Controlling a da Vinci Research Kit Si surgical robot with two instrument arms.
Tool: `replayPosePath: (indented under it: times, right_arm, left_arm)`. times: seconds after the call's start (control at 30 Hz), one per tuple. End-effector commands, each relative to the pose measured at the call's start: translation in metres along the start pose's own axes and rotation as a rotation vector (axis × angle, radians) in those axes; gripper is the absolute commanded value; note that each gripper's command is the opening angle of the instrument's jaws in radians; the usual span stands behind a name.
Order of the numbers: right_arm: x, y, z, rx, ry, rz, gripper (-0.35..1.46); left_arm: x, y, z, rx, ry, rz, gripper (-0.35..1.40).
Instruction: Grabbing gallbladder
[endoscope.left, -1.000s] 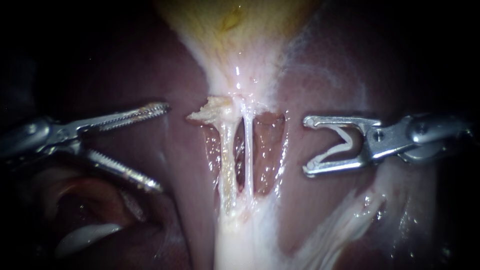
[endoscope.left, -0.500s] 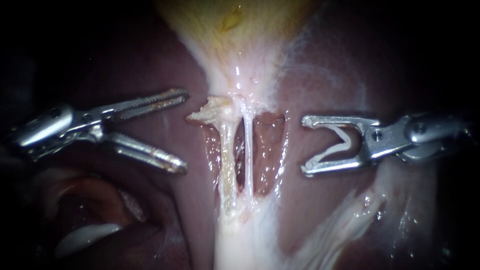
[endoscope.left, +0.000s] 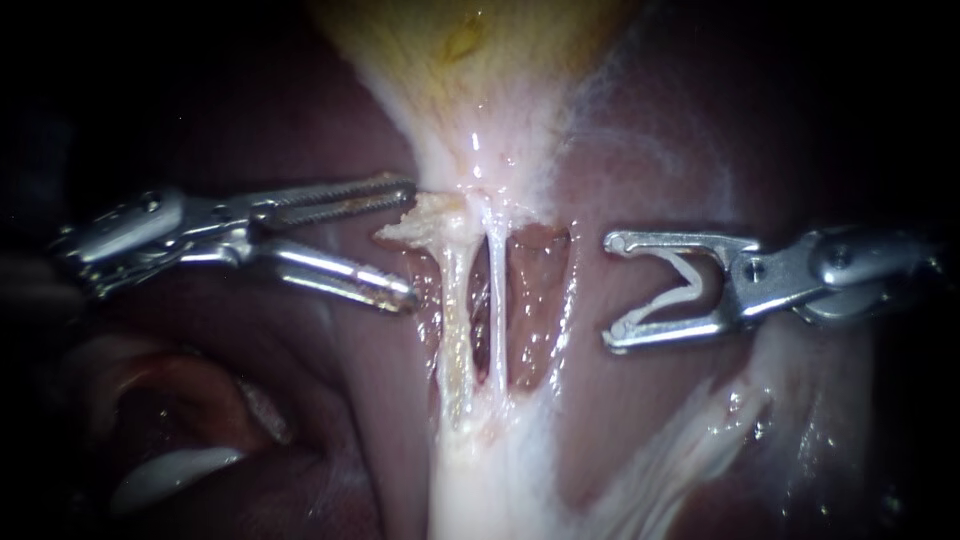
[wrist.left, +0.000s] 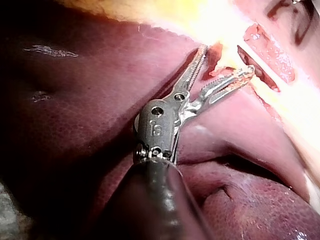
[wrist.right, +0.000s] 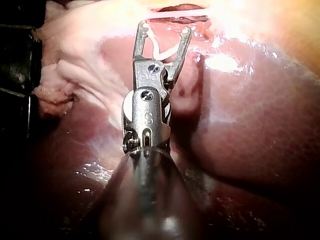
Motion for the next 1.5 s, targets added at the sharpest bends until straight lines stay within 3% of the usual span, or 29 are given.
replayPosePath:
  times: [0.03,0.37,0.43,1.0,1.27,1.5]
  right_arm:
    - [0.0,0.0,0.0,0.0,0.0,0.0,0.5]
    - [0.0,0.0,0.0,0.0,0.0,0.0,0.5]
    - [0.0,0.0,0.0,0.0,0.0,0.0,0.5]
    - [0.0,0.0,0.0,0.0,0.0,0.0,0.5]
    - [0.0,0.0,0.0,0.0,0.0,0.0,0.5]
    - [0.0,0.0,0.0,0.0,0.0,0.0,0.5]
  left_arm:
    - [0.0,0.0001,0.0001,0.001,0.005,-0.002,0.29]
    - [0.0013,0.0017,0.0005,-0.007,0.041,0.006,-0.11]
    - [0.0015,0.0017,0.0004,-0.007,0.044,0.007,-0.35]
    - [-0.0007,0.0,-0.003,0.007,0.047,-0.071,-0.35]
    - [-0.0036,0.0001,-0.0064,0.001,0.051,-0.091,-0.35]
    - [-0.006,-0.0007,-0.0085,-0.01,0.029,-0.113,-0.35]
